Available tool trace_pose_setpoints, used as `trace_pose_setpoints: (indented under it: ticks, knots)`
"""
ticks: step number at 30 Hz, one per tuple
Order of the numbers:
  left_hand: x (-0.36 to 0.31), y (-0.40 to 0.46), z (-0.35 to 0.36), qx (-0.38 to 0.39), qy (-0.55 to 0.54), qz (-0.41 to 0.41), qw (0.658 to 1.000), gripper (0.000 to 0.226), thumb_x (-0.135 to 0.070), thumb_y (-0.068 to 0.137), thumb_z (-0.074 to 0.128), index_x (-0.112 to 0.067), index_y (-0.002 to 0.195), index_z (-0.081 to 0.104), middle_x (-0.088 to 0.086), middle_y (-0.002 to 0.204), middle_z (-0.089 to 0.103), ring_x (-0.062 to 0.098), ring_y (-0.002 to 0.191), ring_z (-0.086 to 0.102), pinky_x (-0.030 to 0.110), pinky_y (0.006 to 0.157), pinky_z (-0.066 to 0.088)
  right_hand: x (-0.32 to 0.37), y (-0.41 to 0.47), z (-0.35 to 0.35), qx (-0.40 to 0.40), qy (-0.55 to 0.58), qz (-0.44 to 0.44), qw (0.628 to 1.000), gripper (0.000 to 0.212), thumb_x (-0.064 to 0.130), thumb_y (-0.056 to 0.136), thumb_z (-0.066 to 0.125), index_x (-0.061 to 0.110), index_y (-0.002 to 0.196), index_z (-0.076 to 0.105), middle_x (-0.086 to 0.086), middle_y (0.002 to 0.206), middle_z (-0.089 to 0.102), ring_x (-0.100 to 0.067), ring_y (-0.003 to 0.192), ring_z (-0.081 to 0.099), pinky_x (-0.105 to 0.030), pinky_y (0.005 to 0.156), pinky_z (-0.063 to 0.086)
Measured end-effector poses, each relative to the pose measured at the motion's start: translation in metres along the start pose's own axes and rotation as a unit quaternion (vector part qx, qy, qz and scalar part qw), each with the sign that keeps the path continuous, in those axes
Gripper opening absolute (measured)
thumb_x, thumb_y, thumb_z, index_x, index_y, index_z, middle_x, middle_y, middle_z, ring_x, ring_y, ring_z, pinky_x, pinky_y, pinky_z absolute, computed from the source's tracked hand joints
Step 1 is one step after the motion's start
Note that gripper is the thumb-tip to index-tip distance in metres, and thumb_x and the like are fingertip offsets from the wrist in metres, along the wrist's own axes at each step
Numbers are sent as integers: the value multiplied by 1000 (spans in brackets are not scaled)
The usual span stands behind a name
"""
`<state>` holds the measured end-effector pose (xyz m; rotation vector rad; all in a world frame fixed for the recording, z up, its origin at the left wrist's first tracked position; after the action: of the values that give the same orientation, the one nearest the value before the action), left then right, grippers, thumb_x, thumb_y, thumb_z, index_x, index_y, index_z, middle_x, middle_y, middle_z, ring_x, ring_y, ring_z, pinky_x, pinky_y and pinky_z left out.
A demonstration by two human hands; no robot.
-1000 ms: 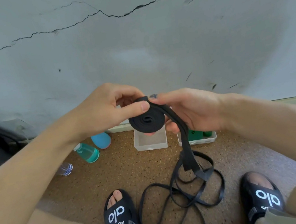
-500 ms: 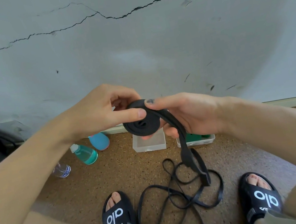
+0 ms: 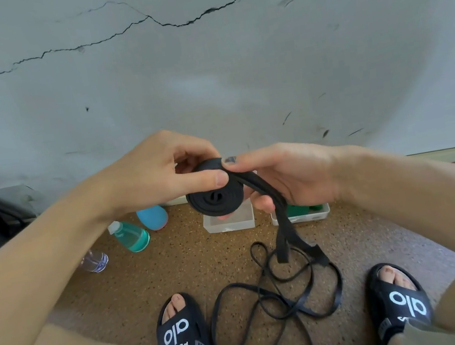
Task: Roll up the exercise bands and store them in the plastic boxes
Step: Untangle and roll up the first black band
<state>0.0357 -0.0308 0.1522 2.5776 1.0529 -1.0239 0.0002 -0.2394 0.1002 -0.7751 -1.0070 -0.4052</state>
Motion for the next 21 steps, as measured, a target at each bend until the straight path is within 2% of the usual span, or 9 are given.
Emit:
trace_pose_setpoints:
  ticks: [2,4,7,9,10,12,14,18,21]
  knots:
    - [-3,2,6,34,30,-11,999,24,-53,81,69,-31,89,73,-3,73,65,16,65,55,23,58,37,-4,2,2,-25,-36,18,999,38,49,83,66,18,104,68,1,82,68,-11,58,47,-18,55,45]
    - [-6,6,12,54,55,-5,997,19,-48,85,73,-29,85,72,-3,69,63,12,60,51,21,56,35,-8,5,3,-31,-62,26,997,46,54,81,68,16,106,68,0,82,66,-10,60,50,-20,58,44]
    - [-5,7,11,46,40,6,998,20,-43,90,71,-24,89,74,1,70,64,15,61,53,26,57,37,-10,7,0,-21,-60,24,998,52,61,86,65,18,115,68,-6,96,71,-17,70,54,-24,60,44]
    - [-4,5,7,31,6,14,999,21,-42,90,68,-23,97,76,-1,74,67,17,68,58,30,62,43,-6,5,-3,31,-26,19,999,50,61,93,60,21,122,68,-15,117,71,-32,88,51,-22,56,47]
    - [-4,3,7,23,-10,17,1000,19,-39,90,68,-25,100,76,-4,77,69,14,70,60,26,63,44,-4,4,-3,53,-1,13,999,45,57,95,59,22,122,69,-18,121,69,-36,88,47,-20,54,48]
    - [-5,1,5,4,-26,23,999,18,-35,90,67,-24,100,76,-7,80,71,8,73,62,15,64,43,-3,3,-4,55,38,-1,998,34,47,92,65,21,112,74,-15,110,72,-23,73,49,-18,53,47]
    - [-5,2,3,-9,-19,23,1000,18,-35,89,67,-22,97,76,-5,79,70,8,71,60,13,61,41,-2,3,-4,30,41,-15,999,33,48,84,72,22,103,76,-9,98,67,-16,64,47,-18,54,46]
    - [-6,7,8,43,42,1,998,22,-47,85,71,-25,90,72,0,73,65,18,66,55,21,57,35,-7,6,-1,-40,-49,-2,998,55,60,83,71,12,110,69,-1,83,63,-9,58,49,-19,55,43]
    - [-6,11,12,55,39,6,998,23,-38,92,72,-16,86,71,4,70,62,22,64,53,27,56,36,-9,6,5,-57,-128,7,990,75,74,80,55,8,116,64,-3,86,70,-14,58,43,-28,59,36]
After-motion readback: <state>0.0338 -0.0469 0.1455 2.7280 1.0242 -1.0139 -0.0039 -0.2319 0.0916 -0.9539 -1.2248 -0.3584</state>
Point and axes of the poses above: each hand's wrist, its own y-axis towards the middle knuckle, its own z-axis out of the palm, x = y × z, the point moved 1 cm from there along y, towards the middle knuckle
